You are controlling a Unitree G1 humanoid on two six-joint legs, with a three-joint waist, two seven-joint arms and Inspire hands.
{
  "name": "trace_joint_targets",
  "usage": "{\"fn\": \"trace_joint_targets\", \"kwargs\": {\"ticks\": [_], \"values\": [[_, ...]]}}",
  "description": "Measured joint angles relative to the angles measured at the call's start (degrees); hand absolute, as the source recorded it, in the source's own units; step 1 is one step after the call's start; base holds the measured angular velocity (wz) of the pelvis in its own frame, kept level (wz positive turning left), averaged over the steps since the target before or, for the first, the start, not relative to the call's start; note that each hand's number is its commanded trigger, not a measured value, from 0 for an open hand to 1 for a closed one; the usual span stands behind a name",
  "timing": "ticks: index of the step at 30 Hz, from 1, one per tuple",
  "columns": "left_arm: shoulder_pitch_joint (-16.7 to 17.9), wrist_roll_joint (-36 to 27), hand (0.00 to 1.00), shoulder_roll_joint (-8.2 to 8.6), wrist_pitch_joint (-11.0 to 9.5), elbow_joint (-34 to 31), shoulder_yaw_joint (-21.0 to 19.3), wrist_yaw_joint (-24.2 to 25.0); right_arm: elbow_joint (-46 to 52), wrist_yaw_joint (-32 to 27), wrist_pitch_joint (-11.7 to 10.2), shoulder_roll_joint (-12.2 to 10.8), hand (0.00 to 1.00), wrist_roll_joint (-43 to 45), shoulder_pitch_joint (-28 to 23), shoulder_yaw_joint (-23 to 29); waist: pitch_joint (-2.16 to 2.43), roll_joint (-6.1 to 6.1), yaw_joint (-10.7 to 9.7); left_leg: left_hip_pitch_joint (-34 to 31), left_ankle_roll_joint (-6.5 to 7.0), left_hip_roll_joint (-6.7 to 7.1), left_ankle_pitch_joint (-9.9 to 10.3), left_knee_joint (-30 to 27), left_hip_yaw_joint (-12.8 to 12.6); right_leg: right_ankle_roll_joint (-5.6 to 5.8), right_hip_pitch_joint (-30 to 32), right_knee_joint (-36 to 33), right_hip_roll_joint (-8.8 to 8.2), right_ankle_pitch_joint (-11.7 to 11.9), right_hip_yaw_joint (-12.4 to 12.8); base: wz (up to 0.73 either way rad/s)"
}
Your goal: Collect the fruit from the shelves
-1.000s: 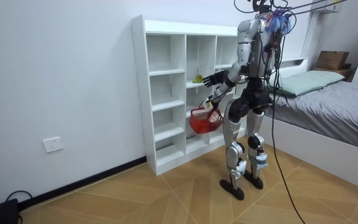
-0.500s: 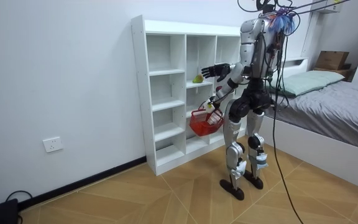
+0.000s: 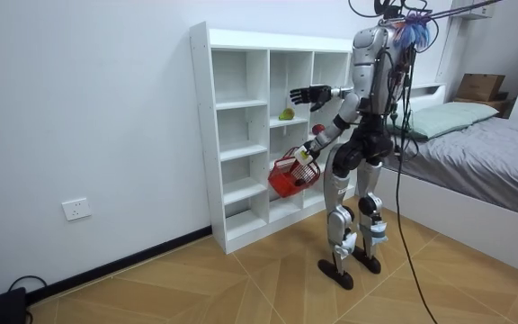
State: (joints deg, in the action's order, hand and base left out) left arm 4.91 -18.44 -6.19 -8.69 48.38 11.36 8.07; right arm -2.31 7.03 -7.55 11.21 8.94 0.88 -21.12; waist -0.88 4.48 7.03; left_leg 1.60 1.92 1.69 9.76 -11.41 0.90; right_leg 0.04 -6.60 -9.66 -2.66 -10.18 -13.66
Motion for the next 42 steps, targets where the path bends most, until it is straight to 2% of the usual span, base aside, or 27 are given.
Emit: {"fn": "trace_joint_targets", "kwargs": {"ticks": [2, 6, 9, 11, 13, 16, 17, 19, 23, 26, 30, 38, 39, 40, 42], "values": [[0.49, 0.16, 1.0, -0.01, 0.14, -0.42, -0.12, 0.0, -0.01, -0.14, 0.0, 0.03, 0.0, -0.01, 0.06, 0.79, -0.06, 0.47, -0.08, -0.19, 0.01, 0.08, 0.02, 0.02, 0.79, 0.07, -0.29, 0.0, -0.12, -0.04, -0.83, 0.16], [0.73, 0.56, 1.0, 0.19, 1.2, -0.71, -0.54, 0.25, -0.63, -0.87, 0.01, -0.03, 0.0, -0.04, 1.05, 2.24, -0.07, 0.58, 0.71, -0.41, 0.04, 0.15, 0.05, -0.39, 1.04, 0.08, -0.42, -0.01, -0.15, -0.05, -1.09, 0.06], [1.41, 0.25, 1.0, -0.22, 1.7, -3.43, -0.97, 0.18, -4.61, -2.71, 0.05, 0.0, 0.0, -0.18, 4.38, 2.32, -0.45, 1.24, 0.73, -1.42, -0.01, 0.13, 0.06, -1.28, 1.76, 0.08, -0.34, 0.0, -0.14, -0.05, -2.33, 0.18], [1.44, 0.11, 1.0, -0.19, 1.68, -5.13, -1.06, 0.13, -7.06, -4.08, 0.05, 0.07, 0.0, -0.79, 6.27, 2.42, -0.66, 1.96, 1.2, -2.19, -0.11, 0.15, 0.0, -1.73, 2.42, 0.07, -0.02, 0.0, -0.05, -0.05, -2.33, 0.16], [1.37, 0.56, 1.0, -0.15, 1.64, -5.58, -1.1, 0.15, -9.67, -5.8, -0.02, 0.25, 0.0, -2.07, 8.29, 2.41, -0.33, 2.95, 2.63, -3.28, -0.2, 0.16, -0.08, -2.19, 2.65, 0.05, 0.82, -0.02, 0.01, -0.06, -2.61, 0.09], [1.37, 0.56, 1.0, -0.44, 1.71, -5.51, -1.01, 0.32, -13.74, -8.03, -0.05, 0.29, 0.0, -3.27, 10.76, 2.28, -0.35, 4.5, 3.12, -4.02, -0.27, 0.58, -0.15, -2.61, 4.14, 0.04, 0.86, 0.03, -0.04, -0.06, -3.88, 0.21], [1.42, 0.56, 1.0, -1.05, 1.95, -5.49, -1.03, 0.44, -14.72, -8.77, -0.05, 0.32, 0.0, -4.25, 11.44, 2.29, -0.33, 4.99, 3.2, -4.22, -0.29, 0.93, -0.17, -2.77, 4.62, 0.04, 0.97, 0.02, -0.04, -0.06, -4.22, 0.25], [1.34, 0.62, 1.0, -1.2, 2.63, -5.45, -1.27, 0.49, -17.61, -9.82, -0.11, 0.35, 0.0, -4.25, 13.63, 2.37, -0.29, 5.36, 3.18, -5.05, -0.28, 1.06, -0.17, -3.31, 5.67, 0.05, 1.05, 0.01, -0.12, -0.06, -5.33, 0.27], [1.11, 0.69, 1.0, -2.33, 3.01, -5.3, -2.15, 1.44, -25.39, -13.54, -0.1, 1.54, 0.0, -4.71, 19.32, 4.5, -0.4, 5.95, 4.02, -6.74, -0.22, 1.08, -0.31, -4.05, 6.32, 0.04, 1.99, -0.03, -0.24, -0.05, -6.81, 0.17], [1.07, 0.79, 1.0, -3.09, 3.47, -5.42, -2.24, 1.52, -27.48, -15.19, -0.12, 2.89, 0.0, -7.46, 21.63, 4.67, -0.58, 6.52, 4.27, -8.0, -0.33, 1.16, -0.39, -4.28, 7.04, 0.04, 3.04, -0.09, -0.21, -0.05, -7.16, 0.09], [0.98, 1.9, 1.0, -3.86, 3.85, -5.64, -3.35, 1.6, -29.97, -16.88, -0.13, 3.92, 0.0, -8.63, 23.52, 6.87, -0.62, 7.11, 4.16, -9.37, -0.37, 1.23, -0.44, -5.26, 7.34, 0.04, 3.98, -0.17, -0.22, -0.05, -7.96, 0.09], [-0.17, 3.78, 1.0, -4.4, 5.15, -5.65, -3.36, 1.67, -33.92, -20.11, -0.1, 8.73, 0.0, -10.6, 27.86, 7.31, -0.77, 7.81, 4.28, -11.61, -0.37, 1.76, -0.45, -5.99, 8.88, 0.04, 5.31, -0.26, -0.36, -0.05, -9.3, 0.11], [-0.31, 3.74, 1.0, -4.49, 5.16, -5.65, -3.34, 1.66, -33.97, -20.17, -0.1, 9.0, 0.0, -11.14, 28.13, 7.31, -0.78, 7.9, 4.26, -12.0, -0.36, 1.76, -0.45, -6.09, 8.88, 0.04, 5.62, -0.29, -0.36, -0.05, -9.33, 0.0], [-0.44, 3.73, 1.0, -4.8, 5.32, -5.64, -3.25, 1.66, -34.09, -20.24, -0.1, 9.14, 0.0, -11.94, 28.58, 7.31, -0.97, 8.1, 4.22, -12.26, -0.34, 1.77, -0.48, -6.23, 8.87, 0.04, 5.85, -0.29, -0.37, -0.05, -9.36, 0.0], [-0.47, 3.72, 1.0, -5.09, 5.92, -5.64, -3.26, 1.66, -34.15, -20.52, -0.1, 9.15, 0.0, -12.95, 28.59, 7.31, -0.95, 8.33, 4.2, -12.56, -0.33, 1.8, -0.48, -6.27, 8.89, 0.04, 6.1, -0.3, -0.41, -0.05, -9.6, 0.0]]}}
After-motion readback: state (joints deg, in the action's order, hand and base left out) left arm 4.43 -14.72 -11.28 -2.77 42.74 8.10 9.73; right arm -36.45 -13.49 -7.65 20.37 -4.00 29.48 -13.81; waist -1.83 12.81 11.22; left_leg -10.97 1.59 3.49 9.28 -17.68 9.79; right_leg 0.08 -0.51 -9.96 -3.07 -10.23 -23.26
